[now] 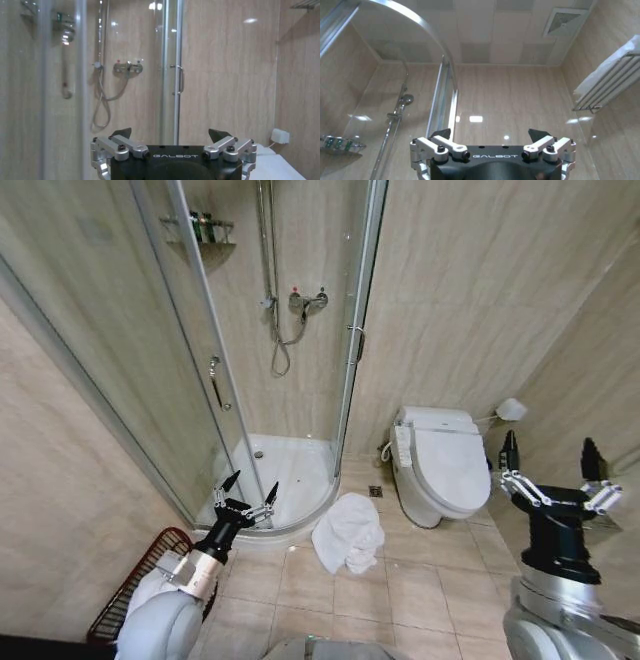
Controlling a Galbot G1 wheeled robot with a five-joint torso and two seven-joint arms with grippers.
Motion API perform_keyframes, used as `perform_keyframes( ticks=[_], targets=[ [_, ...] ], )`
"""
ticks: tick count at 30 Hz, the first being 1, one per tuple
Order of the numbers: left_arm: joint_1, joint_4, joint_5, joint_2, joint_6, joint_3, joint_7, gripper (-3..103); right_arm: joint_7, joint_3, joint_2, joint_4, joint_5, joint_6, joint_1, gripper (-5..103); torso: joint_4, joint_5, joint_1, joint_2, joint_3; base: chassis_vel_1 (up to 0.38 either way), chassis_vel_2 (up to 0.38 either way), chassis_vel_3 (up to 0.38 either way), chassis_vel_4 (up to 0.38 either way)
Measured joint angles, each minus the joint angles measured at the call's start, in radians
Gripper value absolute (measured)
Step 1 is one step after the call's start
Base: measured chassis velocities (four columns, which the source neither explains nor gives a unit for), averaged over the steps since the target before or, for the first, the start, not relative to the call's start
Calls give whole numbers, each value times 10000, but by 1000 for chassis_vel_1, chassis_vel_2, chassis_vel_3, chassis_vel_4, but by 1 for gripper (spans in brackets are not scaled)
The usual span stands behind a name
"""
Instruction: Discard the used towel into the hamper.
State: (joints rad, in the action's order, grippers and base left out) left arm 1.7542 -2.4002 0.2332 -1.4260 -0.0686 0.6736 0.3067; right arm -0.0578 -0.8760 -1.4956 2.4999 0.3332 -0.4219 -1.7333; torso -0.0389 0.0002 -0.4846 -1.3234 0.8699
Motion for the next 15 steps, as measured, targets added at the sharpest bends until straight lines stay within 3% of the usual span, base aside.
perform_keyframes(
  ticks=[15],
  targets=[
    [0, 0, 0, -1, 0, -2, 1, 100, -131, -44, 88, 0, 94, -499, 31, 100, 0, 3, -2, 1, 1, -262, -255, 262, 256]
  ],
)
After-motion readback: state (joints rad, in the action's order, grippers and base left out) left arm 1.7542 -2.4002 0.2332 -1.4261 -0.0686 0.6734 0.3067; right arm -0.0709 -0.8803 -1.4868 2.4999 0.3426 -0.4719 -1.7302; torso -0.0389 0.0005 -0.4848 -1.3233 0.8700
